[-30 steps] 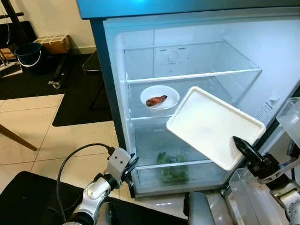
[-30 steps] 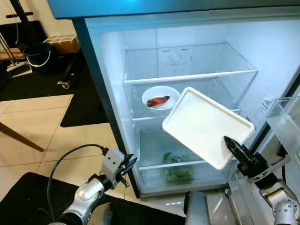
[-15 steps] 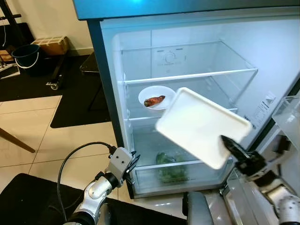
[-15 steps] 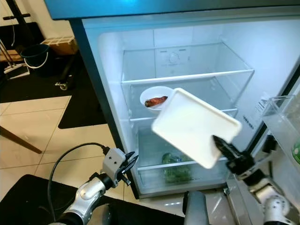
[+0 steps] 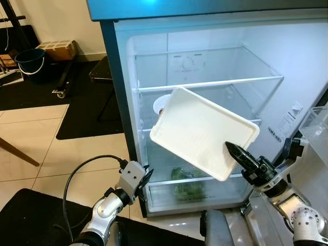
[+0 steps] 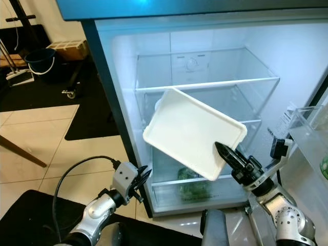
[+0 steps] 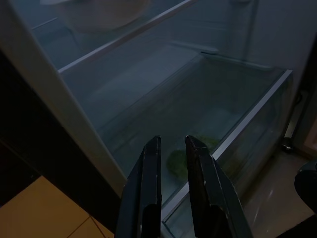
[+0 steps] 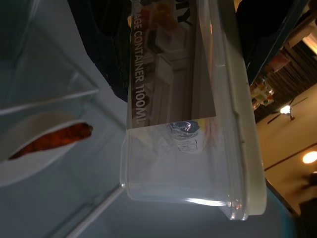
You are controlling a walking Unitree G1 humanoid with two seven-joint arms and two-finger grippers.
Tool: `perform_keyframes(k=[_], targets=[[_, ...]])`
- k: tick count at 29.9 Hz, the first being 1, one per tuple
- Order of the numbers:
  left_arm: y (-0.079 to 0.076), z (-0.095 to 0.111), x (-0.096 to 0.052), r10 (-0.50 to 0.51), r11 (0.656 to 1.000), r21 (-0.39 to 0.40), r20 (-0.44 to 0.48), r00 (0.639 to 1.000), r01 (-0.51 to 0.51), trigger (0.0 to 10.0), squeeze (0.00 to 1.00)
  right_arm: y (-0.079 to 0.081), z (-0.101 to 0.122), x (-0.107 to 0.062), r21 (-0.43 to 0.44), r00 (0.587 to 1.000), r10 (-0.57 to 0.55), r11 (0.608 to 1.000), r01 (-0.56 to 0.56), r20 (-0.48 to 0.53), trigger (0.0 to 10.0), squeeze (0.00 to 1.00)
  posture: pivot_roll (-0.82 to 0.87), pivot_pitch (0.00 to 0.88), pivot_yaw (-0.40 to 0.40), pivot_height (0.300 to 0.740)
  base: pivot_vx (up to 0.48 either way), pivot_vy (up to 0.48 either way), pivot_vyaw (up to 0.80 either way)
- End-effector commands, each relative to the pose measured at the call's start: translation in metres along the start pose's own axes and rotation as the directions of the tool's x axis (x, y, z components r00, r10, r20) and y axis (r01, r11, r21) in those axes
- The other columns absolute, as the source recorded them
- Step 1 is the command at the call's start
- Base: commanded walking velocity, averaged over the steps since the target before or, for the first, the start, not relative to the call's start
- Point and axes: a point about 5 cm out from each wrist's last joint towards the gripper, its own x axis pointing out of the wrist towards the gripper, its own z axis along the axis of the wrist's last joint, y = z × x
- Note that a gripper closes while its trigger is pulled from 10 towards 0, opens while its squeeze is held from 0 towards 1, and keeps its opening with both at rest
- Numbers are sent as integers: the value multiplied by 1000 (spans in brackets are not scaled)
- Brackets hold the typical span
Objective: Restocking fridge
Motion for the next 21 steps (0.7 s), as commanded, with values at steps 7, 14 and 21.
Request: perform_keyframes(k=[7,14,21], targets=[[-2,1,-1,-21,999,29,9,1000,21,10000,0,8,19,19,-34,992,8,999,-4,125,10000,0,-109,0,37,431,0,0,0],[-3,3,1,-26,999,33,18,999,26,10000,0,9,24,34,-14,981,-30,999,33,194,10000,0,-110,0,38,431,0,0,0],[0,8,4,-15,999,36,44,999,13,10000,0,9,30,59,15,962,-119,993,119,245,10000,0,-107,0,35,431,0,0,0]])
